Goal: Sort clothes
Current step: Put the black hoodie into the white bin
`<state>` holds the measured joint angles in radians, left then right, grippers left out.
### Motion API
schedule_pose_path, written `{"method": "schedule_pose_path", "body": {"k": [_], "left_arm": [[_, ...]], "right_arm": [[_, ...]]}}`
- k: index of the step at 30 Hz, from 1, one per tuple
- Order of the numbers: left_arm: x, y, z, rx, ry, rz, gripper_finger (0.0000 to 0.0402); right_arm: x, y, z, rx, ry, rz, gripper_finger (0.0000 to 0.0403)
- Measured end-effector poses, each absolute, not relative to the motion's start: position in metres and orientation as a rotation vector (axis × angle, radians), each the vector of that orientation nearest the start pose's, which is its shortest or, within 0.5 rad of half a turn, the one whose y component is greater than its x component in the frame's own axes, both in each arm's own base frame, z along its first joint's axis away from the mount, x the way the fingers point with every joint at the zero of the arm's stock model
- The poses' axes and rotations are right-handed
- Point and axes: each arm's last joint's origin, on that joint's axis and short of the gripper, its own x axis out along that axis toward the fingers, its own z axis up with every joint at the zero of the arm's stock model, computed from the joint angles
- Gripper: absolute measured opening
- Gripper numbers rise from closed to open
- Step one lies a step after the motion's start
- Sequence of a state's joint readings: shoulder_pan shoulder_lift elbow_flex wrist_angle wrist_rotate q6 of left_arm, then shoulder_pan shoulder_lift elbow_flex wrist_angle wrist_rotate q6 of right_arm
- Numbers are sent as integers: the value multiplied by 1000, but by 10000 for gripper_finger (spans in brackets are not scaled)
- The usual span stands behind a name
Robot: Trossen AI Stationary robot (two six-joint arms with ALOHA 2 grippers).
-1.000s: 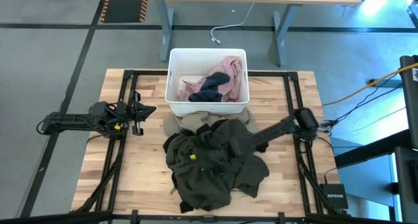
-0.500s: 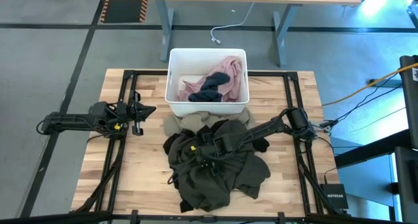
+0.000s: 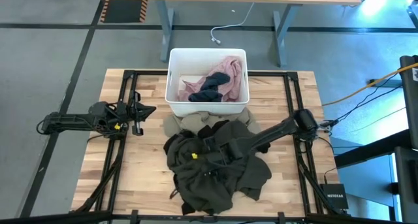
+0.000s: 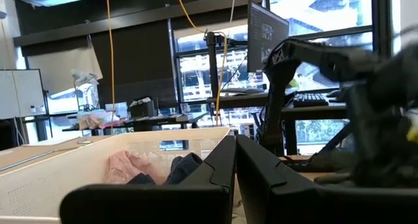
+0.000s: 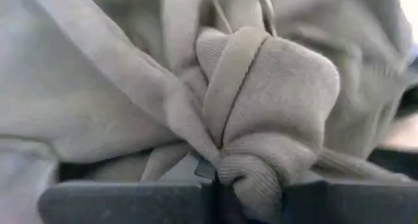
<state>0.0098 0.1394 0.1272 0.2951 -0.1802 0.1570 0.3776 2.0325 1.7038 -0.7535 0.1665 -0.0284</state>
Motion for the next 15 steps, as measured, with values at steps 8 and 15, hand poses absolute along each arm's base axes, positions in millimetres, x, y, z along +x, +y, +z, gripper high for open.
{"method": "schedule_pose_path", "body": {"k": [8,15], "left_arm": [[97,6,224,131,-267,210,8],[97,6,224,132,-267,211,8]], "right_arm": [[401,159,316,-319,796,192,45],[396,152,389,-400,594,56,45]]}}
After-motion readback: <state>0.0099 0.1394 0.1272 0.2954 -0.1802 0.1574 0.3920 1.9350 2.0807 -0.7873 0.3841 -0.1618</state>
